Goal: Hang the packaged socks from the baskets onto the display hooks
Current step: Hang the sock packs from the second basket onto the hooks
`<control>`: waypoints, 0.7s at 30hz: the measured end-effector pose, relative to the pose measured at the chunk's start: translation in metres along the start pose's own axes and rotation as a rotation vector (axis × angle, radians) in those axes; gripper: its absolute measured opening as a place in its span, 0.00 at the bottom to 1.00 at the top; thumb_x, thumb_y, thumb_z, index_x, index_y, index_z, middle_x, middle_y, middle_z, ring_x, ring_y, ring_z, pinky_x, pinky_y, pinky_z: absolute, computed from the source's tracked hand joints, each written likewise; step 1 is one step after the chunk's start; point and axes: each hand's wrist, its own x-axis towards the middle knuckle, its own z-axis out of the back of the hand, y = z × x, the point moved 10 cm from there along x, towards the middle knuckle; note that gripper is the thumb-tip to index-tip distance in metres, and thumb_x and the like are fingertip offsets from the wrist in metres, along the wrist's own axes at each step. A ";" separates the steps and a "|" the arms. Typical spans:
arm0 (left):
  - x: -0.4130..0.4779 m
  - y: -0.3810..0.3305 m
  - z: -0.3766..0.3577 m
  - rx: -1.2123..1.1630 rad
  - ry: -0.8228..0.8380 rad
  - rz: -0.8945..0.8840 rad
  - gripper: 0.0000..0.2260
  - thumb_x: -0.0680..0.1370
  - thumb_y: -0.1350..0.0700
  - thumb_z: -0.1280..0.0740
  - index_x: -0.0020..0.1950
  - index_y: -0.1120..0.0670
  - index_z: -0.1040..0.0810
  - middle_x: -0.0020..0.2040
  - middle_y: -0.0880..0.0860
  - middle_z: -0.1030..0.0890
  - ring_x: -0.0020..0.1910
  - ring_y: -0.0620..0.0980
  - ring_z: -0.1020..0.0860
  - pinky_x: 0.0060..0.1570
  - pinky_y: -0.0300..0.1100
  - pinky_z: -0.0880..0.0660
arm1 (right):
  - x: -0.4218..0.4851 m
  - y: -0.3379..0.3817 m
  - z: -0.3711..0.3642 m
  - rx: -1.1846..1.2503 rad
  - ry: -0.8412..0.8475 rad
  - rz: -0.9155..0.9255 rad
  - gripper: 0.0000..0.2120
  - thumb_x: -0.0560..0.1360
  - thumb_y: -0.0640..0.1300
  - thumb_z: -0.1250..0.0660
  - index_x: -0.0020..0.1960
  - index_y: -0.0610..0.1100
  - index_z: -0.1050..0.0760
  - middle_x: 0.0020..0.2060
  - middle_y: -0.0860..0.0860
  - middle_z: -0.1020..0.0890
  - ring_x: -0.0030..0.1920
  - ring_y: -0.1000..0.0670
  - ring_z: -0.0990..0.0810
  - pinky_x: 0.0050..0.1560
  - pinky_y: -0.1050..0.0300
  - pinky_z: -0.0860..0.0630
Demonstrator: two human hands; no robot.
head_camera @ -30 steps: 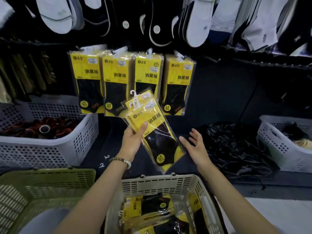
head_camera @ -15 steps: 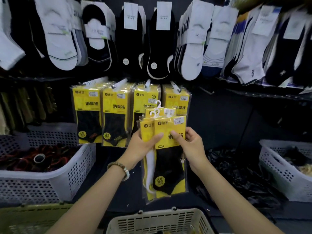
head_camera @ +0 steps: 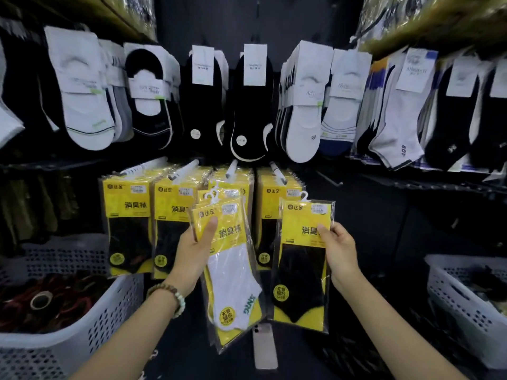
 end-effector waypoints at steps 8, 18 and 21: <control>0.019 0.002 0.008 0.037 -0.042 -0.016 0.09 0.73 0.37 0.38 0.38 0.37 0.23 0.33 0.39 0.23 0.31 0.34 0.26 0.30 0.26 0.29 | 0.046 0.013 -0.039 -0.137 0.078 0.103 0.05 0.79 0.41 0.37 0.47 0.48 0.24 0.44 0.54 0.16 0.44 0.58 0.17 0.44 0.66 0.23; 0.018 0.002 -0.001 -0.029 -0.014 0.011 0.04 0.77 0.43 0.38 0.48 0.39 0.26 0.37 0.29 0.20 0.37 0.24 0.24 0.30 0.19 0.32 | 0.070 -0.022 -0.042 -0.143 -0.066 -0.101 0.09 0.75 0.45 0.30 0.53 0.42 0.24 0.47 0.48 0.19 0.43 0.54 0.22 0.44 0.63 0.27; 0.014 0.001 -0.005 -0.082 0.000 0.039 0.02 0.77 0.43 0.37 0.48 0.38 0.27 0.35 0.25 0.23 0.35 0.21 0.26 0.28 0.19 0.32 | 0.057 -0.023 -0.019 -0.217 -0.230 -0.116 0.17 0.72 0.47 0.28 0.56 0.42 0.28 0.50 0.48 0.24 0.49 0.51 0.25 0.49 0.59 0.30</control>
